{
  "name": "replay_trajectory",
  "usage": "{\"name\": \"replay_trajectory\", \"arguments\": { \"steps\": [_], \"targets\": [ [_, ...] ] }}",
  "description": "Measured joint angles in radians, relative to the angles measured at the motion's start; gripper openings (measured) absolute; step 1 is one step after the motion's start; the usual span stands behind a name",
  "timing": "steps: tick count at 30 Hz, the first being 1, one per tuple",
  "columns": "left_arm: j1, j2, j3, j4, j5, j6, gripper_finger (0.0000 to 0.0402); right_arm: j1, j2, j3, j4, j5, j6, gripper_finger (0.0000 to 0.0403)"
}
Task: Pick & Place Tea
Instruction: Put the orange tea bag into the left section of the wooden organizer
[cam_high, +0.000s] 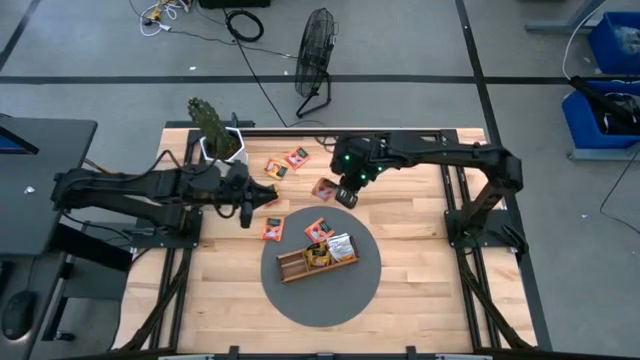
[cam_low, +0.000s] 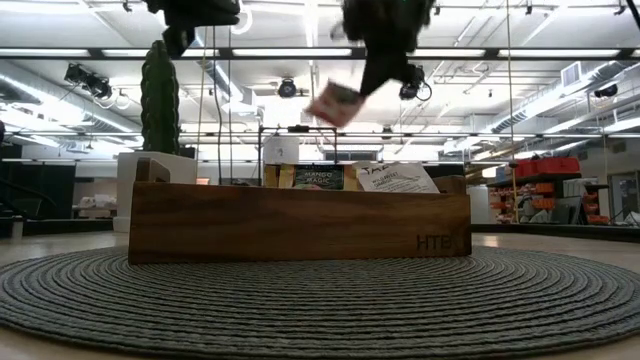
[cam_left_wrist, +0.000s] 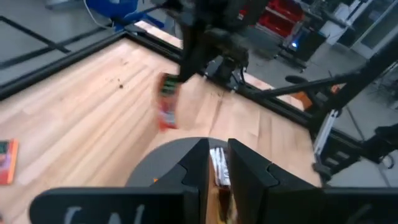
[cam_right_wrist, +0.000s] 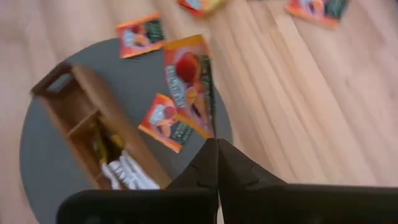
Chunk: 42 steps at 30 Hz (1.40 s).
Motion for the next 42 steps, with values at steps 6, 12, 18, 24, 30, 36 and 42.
{"name": "replay_trajectory", "arguments": {
  "steps": [6,12,18,24,30,36,42],
  "targets": [
    [0.021,0.062,0.0,0.107,0.1,0.139,0.0099,0.136,-0.001,0.103,-0.066,0.107,-0.066,0.0],
    [0.034,0.145,0.0,0.235,0.155,0.153,0.0179,0.214,-0.001,0.121,-0.084,0.177,-0.043,0.0],
    [0.034,0.228,0.0,0.346,0.167,0.153,0.0212,0.243,0.005,0.122,-0.104,0.196,-0.004,0.0],
    [0.034,0.318,0.027,0.385,0.203,0.157,0.0209,0.251,0.024,0.122,-0.105,0.196,-0.005,0.0],
    [0.034,0.415,0.105,0.362,0.201,0.211,0.0209,0.253,0.024,0.122,-0.109,0.193,-0.024,0.0],
    [0.034,0.486,0.177,0.321,0.2,0.238,0.0209,0.264,0.025,0.122,-0.11,0.192,-0.039,0.0],
    [0.034,0.513,0.218,0.212,0.2,0.29,0.0208,0.275,0.025,0.122,-0.118,0.191,-0.04,0.0]
  ]
}}
